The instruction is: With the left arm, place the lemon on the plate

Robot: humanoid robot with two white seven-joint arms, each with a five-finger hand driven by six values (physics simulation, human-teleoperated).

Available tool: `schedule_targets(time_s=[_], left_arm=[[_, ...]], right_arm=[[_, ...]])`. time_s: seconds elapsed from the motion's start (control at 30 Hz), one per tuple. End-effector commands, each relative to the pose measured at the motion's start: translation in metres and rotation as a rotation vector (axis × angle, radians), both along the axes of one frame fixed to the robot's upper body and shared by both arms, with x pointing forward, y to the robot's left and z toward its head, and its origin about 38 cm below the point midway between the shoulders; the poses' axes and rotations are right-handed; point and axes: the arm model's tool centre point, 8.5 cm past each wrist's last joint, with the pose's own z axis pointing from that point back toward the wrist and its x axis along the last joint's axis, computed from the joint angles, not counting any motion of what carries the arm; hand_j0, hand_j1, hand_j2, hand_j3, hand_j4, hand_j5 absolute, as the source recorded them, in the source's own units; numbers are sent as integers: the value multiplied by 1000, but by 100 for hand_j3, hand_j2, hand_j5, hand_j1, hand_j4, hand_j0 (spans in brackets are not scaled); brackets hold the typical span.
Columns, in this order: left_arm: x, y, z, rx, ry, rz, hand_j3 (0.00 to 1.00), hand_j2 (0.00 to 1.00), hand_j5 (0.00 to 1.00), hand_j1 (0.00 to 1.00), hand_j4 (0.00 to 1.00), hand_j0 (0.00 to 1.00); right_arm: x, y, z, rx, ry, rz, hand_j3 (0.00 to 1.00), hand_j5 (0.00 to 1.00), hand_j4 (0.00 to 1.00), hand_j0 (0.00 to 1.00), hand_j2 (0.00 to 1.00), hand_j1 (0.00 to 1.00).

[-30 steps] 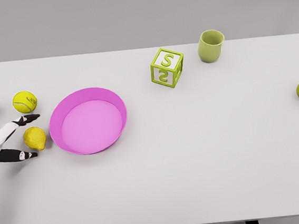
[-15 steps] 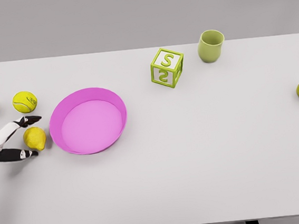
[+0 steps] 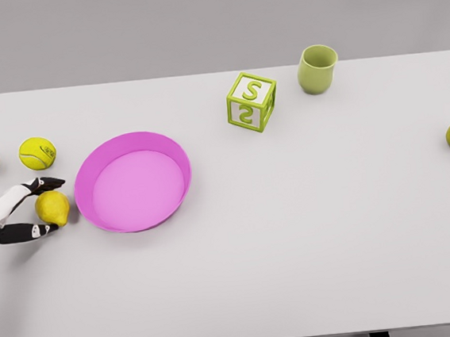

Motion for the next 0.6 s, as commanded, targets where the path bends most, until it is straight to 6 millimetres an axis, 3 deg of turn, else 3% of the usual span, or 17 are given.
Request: schedule_targets(time_s=[0.0,0.57], left_arm=[[0,0,0,-4,1,0,76,76,76,76,76,76],[-1,0,0,-7,0,0,60,60,60,60,60,60]], right_arm=[[0,0,0,1,1,0,100,100,100,100,100,100],[0,0,0,0,-1,1,100,100,100,100,100,100]])
